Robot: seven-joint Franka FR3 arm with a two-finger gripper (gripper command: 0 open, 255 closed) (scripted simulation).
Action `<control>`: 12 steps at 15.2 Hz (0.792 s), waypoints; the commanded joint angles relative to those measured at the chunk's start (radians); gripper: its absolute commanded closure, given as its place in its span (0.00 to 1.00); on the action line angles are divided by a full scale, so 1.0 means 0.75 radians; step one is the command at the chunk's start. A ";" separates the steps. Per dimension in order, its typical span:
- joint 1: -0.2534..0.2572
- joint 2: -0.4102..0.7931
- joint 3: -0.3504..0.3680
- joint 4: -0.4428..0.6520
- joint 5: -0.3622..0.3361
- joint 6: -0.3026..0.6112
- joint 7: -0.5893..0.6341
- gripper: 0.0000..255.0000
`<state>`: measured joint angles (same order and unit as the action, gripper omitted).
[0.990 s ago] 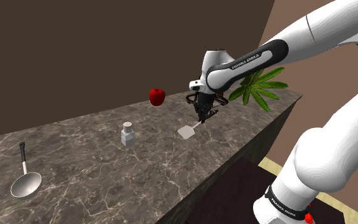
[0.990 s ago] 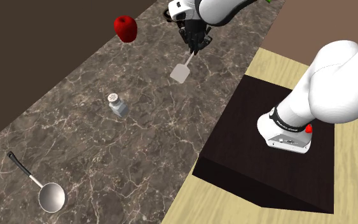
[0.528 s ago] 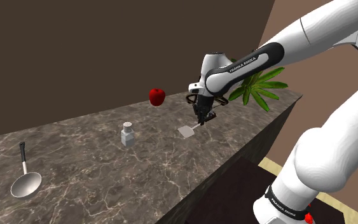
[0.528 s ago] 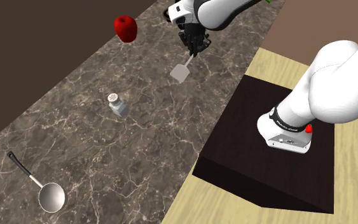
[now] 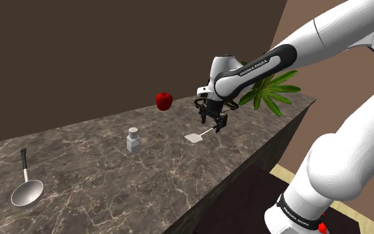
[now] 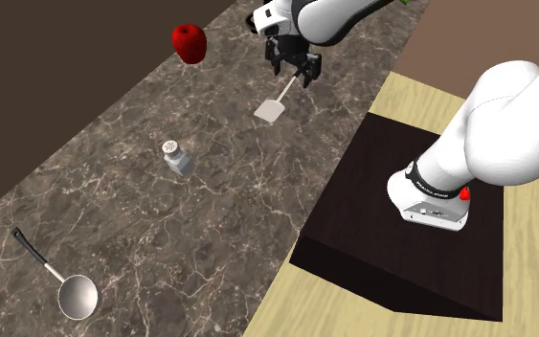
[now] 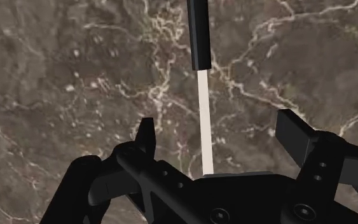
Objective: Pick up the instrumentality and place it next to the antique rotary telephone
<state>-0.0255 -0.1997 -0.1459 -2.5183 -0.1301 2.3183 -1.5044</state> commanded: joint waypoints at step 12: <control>0.006 -0.103 0.014 0.086 0.006 -0.189 0.001 0.00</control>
